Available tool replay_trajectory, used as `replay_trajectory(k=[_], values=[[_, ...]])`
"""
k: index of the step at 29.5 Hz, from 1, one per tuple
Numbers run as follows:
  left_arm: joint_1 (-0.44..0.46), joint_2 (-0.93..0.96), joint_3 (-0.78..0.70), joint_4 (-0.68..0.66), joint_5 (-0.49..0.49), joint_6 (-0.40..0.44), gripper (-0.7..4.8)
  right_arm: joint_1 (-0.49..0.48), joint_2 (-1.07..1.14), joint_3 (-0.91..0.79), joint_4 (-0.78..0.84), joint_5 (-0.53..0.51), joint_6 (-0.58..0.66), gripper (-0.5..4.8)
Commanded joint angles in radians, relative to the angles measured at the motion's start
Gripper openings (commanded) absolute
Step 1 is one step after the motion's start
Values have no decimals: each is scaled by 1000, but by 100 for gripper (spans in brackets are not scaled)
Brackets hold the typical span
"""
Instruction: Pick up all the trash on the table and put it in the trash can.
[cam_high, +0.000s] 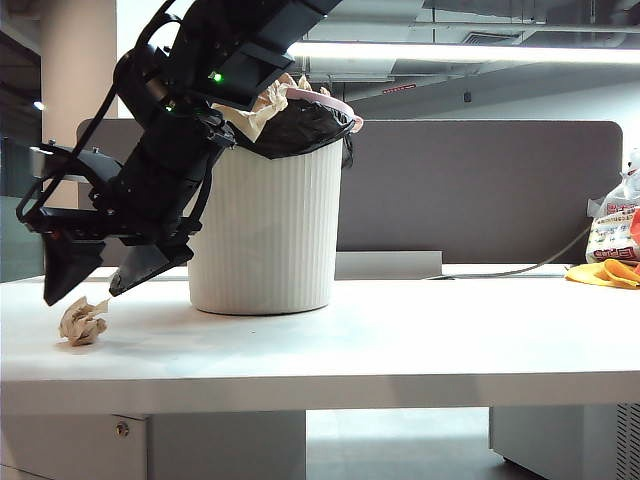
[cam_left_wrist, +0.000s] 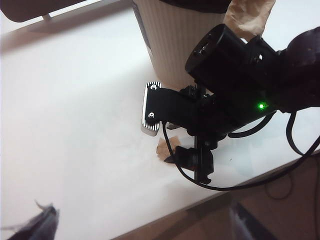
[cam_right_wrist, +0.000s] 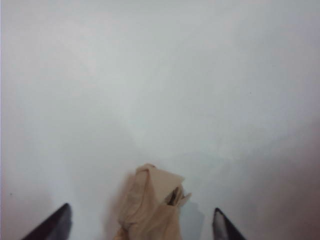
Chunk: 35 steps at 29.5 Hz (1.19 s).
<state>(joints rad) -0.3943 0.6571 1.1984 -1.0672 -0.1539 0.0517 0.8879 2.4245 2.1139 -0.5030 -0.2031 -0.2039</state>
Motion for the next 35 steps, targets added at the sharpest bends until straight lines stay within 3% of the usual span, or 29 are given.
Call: replay_trajectory(k=[1,9,12,14,16,22,35], values=[[0,-1,2,-1,-3,1,479,5,1,4,15,-5,-2,322],[0,-1,2,-19,-3,4,479,2,23,4,14,11,-2,318],[0,-2,2,-19,-3,4,479,-1,30,3,14,23,-3,149],[0,-2,2,-19,-3,5,479,-4,31,3,14,22,-3,69],[0,-2,2,-19,-3,5,479,-5,31,4,14,23,-3,36],[0,-2,2,-18,-3,30,479,-7,27,26,-3,22,-2,7],[-1,-2,3,54,-3,31,479,-5,-113,261,-53,-44,-2,7]])
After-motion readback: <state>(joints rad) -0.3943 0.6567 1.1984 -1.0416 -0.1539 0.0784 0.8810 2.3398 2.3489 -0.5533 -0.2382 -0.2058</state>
